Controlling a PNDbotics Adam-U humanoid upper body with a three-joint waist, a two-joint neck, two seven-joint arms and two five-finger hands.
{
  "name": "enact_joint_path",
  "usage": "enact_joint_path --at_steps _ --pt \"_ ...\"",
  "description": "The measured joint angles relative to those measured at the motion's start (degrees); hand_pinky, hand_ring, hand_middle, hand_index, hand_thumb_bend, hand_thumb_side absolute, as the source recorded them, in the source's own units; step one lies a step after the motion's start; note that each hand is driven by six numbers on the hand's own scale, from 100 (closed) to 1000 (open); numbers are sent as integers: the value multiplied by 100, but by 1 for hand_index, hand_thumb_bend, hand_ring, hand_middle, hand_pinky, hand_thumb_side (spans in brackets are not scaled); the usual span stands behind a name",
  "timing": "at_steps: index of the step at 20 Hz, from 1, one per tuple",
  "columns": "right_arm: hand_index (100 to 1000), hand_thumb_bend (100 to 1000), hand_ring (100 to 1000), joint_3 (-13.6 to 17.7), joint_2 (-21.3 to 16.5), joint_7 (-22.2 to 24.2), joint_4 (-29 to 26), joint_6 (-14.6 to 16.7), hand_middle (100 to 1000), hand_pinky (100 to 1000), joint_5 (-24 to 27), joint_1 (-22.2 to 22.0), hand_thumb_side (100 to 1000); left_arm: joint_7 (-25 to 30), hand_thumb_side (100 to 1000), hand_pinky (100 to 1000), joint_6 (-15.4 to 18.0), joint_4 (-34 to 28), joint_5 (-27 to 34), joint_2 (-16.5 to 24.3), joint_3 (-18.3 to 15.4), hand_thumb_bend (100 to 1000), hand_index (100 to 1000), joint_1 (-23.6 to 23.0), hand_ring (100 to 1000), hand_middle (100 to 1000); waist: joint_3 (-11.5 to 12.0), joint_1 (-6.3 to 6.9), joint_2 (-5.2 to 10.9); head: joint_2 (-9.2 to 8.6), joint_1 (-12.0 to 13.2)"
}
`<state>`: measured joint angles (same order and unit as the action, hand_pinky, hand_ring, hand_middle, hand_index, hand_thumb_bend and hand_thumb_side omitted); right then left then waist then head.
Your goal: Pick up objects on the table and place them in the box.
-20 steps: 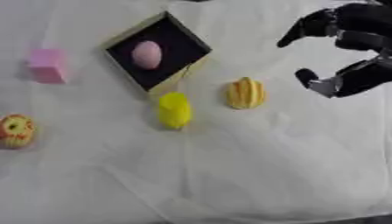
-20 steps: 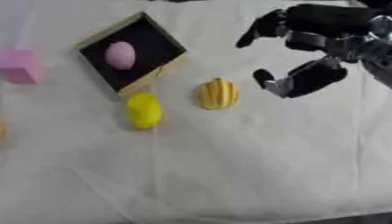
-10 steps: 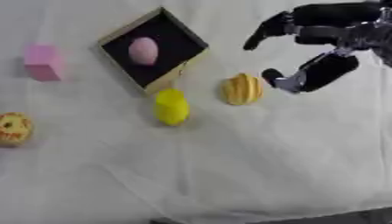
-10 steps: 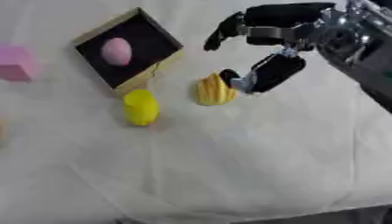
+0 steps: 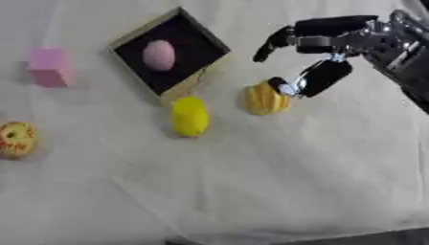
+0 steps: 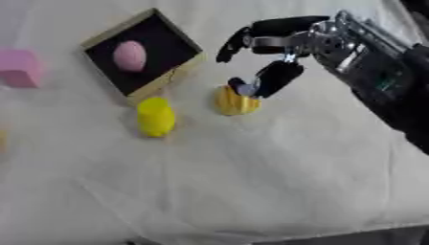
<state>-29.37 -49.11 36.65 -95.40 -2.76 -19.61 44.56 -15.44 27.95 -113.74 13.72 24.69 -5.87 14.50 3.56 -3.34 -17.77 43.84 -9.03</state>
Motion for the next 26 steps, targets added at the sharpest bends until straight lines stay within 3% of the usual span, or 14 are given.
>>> enact_joint_path --at_steps 4,9,26 --pt "902 100 937 -16 51 65 158 105 826 950 -77 -8 483 13 594 693 -7 0 14 0 1 100 791 19 708 616 7 0 -39 0 -1" --pt "894 100 938 -18 98 172 242 260 826 947 -308 -12 471 31 594 693 -14 0 36 -1 2 100 791 63 708 613 30 0 -67 0 -1" --pt "885 397 934 3 194 399 597 844 812 935 -1113 -75 492 74 594 693 -18 0 64 -3 8 100 791 122 708 603 76 0 -195 0 2"
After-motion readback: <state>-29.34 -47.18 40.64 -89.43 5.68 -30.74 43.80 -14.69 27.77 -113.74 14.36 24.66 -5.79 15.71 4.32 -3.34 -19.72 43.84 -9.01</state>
